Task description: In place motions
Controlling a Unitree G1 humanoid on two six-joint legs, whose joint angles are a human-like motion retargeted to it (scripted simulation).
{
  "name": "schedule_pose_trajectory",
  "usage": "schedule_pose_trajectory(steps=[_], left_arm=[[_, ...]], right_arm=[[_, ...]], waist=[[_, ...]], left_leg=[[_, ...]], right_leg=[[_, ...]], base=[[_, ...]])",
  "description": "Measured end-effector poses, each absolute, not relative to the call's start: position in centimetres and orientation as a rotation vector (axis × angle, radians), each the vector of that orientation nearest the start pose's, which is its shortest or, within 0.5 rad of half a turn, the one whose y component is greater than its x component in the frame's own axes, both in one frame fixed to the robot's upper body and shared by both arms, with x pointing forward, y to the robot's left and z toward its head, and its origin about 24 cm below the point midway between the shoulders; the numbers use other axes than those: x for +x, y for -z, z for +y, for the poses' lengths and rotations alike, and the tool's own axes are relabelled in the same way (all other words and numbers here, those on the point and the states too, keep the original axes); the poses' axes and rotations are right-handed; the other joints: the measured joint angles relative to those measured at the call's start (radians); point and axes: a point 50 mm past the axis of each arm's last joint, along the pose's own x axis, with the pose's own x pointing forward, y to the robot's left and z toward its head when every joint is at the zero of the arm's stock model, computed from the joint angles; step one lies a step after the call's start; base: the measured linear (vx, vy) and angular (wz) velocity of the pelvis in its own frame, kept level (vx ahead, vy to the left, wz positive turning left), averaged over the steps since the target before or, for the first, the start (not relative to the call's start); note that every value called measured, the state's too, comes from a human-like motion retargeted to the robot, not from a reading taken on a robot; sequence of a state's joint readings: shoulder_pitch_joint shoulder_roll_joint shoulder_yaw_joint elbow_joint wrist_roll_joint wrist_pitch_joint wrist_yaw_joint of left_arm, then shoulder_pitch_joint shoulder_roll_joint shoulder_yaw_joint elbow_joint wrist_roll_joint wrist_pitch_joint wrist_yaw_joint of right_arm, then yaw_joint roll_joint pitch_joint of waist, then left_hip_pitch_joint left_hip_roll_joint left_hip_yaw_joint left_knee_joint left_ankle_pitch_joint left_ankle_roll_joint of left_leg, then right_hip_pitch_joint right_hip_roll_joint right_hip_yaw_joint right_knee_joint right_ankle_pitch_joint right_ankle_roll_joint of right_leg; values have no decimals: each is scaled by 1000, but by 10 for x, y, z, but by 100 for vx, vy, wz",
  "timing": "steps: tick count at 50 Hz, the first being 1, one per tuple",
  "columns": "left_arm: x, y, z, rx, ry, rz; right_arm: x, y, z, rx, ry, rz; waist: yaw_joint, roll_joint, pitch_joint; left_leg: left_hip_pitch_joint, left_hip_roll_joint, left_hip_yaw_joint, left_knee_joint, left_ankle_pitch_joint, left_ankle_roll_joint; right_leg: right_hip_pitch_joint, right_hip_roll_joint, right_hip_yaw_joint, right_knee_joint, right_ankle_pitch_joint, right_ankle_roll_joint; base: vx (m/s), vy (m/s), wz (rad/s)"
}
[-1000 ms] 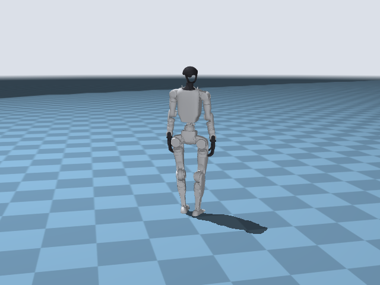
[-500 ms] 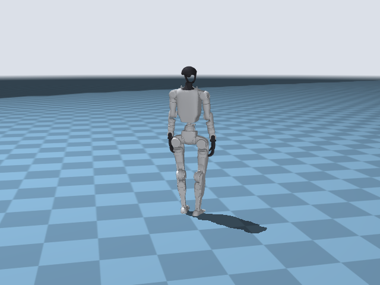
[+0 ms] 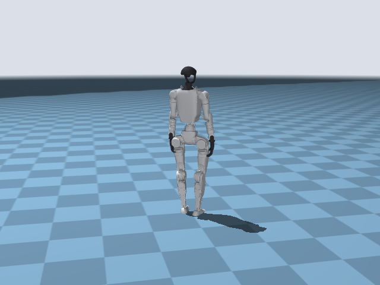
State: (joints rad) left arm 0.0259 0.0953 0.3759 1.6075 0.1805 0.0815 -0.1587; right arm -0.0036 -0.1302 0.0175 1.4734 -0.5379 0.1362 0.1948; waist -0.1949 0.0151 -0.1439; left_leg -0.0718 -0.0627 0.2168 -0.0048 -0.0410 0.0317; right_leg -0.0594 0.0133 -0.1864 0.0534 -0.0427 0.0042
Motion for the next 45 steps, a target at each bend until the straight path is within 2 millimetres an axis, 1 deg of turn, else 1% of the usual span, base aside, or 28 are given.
schedule_pose_trajectory(steps=[25, 31, 35, 40, 45], left_arm=[[-19, 179, 177, -245, -120, 1684], [-15, 179, 177, -256, -125, 1671], [-5, 180, 179, -260, -133, 1643], [13, 179, 185, -240, -135, 1593], [34, 177, 193, -174, -103, 1556]], right_arm=[[17, 177, -209, -438, -403, 1661], [14, 176, -215, -440, -376, 1670], [7, 175, -221, -439, -351, 1696], [-17, 173, -228, -410, -301, 1760], [-40, 171, -229, -331, -231, 1800]], waist=[[16, 8, -6], [40, 12, -7], [77, 5, -7], [156, -25, 3], [263, -72, 36]], left_leg=[[3, -9, -10, 2, -1, 1], [2, -17, -20, 5, -1, -1], [-8, -28, -35, 10, 3, -4], [-21, -54, -96, 19, 22, -5], [-30, -97, -190, 24, 58, -13]], right_leg=[[12, -8, -11, -2, -7, 3], [15, -18, -24, 1, -12, 6], [19, -34, -47, 4, -18, 11], [51, -56, -103, -2, -34, 18], [99, -80, -177, -9, -59, 27]], base=[[9, -2, 2], [39, 6, 9], [33, 20, 25], [26, 25, 69], [17, 28, 107]])
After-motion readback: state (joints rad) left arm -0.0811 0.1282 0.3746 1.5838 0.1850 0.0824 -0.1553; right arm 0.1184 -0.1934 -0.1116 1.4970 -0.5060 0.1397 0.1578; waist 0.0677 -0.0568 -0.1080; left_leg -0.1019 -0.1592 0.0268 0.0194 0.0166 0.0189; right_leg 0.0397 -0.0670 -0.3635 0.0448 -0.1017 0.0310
